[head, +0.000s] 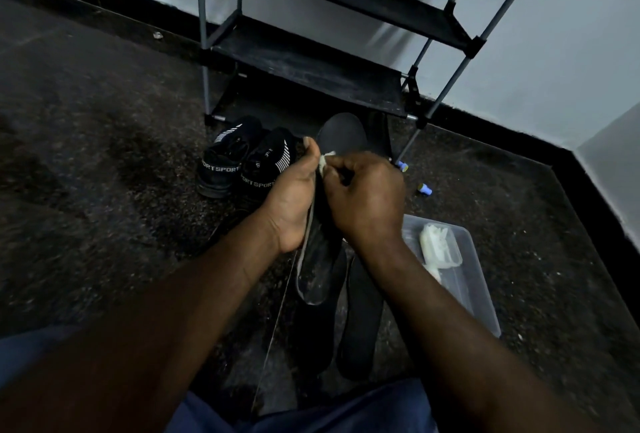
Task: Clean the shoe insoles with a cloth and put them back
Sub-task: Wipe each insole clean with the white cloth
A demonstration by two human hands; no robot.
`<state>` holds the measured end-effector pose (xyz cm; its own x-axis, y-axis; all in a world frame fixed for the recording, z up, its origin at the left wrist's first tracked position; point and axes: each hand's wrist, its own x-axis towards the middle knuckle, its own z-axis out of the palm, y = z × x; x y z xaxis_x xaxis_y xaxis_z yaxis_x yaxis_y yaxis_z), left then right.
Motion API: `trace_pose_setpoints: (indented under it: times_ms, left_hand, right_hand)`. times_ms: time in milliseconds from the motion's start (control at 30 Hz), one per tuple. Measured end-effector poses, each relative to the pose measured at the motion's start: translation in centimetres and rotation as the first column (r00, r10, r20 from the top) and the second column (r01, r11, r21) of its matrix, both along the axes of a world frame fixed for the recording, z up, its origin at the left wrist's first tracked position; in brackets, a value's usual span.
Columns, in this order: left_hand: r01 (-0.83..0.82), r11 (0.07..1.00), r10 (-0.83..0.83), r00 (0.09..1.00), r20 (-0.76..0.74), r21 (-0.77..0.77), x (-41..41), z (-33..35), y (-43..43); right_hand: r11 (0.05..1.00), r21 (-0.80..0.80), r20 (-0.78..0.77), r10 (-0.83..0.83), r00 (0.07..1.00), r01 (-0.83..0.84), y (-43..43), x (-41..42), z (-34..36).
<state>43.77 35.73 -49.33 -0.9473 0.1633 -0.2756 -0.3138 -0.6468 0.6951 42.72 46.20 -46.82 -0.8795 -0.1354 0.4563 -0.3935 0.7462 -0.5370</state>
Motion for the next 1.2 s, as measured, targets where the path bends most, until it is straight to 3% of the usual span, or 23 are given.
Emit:
trace_pose_setpoints:
  times_ms: [133, 333, 500, 667, 900, 1200]
  left_hand:
    - [-0.065, 0.998, 0.065, 0.998, 0.023, -0.016, -0.3, -0.2, -0.9]
    - [-0.048, 0.998, 0.046, 0.998, 0.045, 0.043, 0.1, 1.2, -1.4]
    - [0.009, 0.998, -0.011, 1.000, 0.029, 0.067, 0.4, 1.2, -0.9]
    - [0.010, 0.994, -0.012, 1.000, 0.014, 0.113, 0.3, 1.2, -0.5]
    - [0.020, 0.995, -0.024, 0.999, 0.042, 0.101, 0.3, 0.7, -0.5]
    - [0.039, 0.996, -0.042, 0.999, 0.032, 0.083, 0.4, 0.4, 0.1]
  right_hand:
    - [0.995, -0.050, 0.044, 0.087, 0.995, -0.084, 0.0, 2.5, -1.3]
    - [0.956, 0.051, -0.012, 0.290, 0.957, -0.289, 1.7, 3.4, -0.5]
    - [0.998, -0.008, -0.113, 0.064, 0.992, -0.065, 4.1, 0.0, 1.4]
    - [0.949, 0.314, -0.150, 0.094, 0.984, -0.043, 3.2, -0.9, 1.0]
    - [0.929, 0.370, -0.214, 0.110, 0.971, -0.024, 2.1, 0.2, 0.2]
    - [0.949, 0.314, -0.199, 0.029, 0.980, 0.035, 4.1, 1.2, -0.8]
